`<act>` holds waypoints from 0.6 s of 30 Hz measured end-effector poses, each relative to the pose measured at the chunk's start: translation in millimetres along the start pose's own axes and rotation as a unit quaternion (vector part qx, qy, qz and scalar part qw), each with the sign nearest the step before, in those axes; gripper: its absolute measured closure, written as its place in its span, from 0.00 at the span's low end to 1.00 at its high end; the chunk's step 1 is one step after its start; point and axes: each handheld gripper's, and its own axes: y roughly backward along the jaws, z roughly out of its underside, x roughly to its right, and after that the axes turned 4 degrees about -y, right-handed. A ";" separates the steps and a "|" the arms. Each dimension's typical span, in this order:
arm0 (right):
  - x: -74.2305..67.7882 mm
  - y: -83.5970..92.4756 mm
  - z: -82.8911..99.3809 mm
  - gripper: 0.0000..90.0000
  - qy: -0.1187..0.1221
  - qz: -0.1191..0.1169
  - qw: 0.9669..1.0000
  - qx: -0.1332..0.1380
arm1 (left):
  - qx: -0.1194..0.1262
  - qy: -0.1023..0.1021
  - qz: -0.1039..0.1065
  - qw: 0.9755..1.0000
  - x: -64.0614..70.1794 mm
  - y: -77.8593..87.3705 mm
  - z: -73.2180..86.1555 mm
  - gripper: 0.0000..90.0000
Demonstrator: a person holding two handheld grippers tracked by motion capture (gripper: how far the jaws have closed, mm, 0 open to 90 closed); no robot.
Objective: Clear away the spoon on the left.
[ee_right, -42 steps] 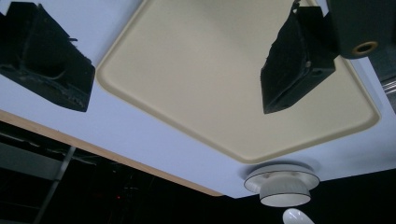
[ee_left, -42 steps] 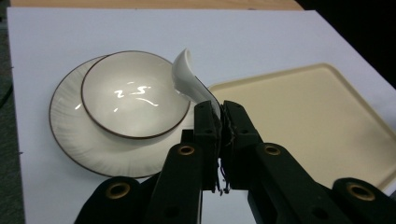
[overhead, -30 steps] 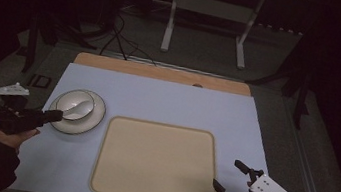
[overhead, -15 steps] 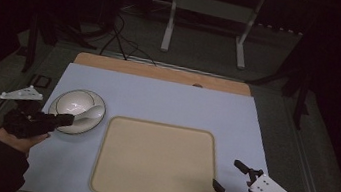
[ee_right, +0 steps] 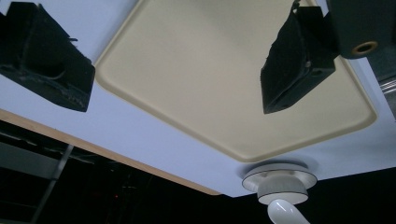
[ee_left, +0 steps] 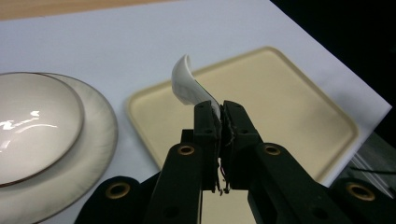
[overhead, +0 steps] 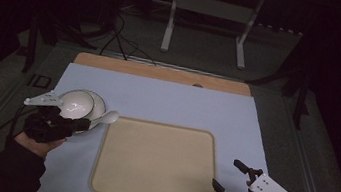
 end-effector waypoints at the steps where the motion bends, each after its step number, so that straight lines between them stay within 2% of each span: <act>1: 0.1 0.1 -0.1 0.11 0.000 0.001 1.000 0.002 | 0.003 0.000 -0.002 1.000 1.5 -0.8 0.2 0.95; 8: 1.0 -0.2 -0.6 0.11 -0.003 0.003 1.000 0.006 | 0.001 -0.004 0.004 1.000 13.2 -8.5 0.9 0.95; 9: 0.9 -0.6 -0.8 0.11 -0.001 0.003 1.000 0.006 | 0.003 -0.009 -0.004 1.000 17.8 -10.8 1.2 0.95; 10: 0.6 -1.5 -1.3 0.11 0.000 0.000 1.000 0.008 | 0.001 -0.011 -0.003 1.000 19.5 -11.5 1.1 0.95; 18: 1.2 -5.5 -3.3 0.11 0.004 -0.004 1.000 0.015 | 0.012 -0.005 0.004 1.000 31.9 -15.1 3.1 0.95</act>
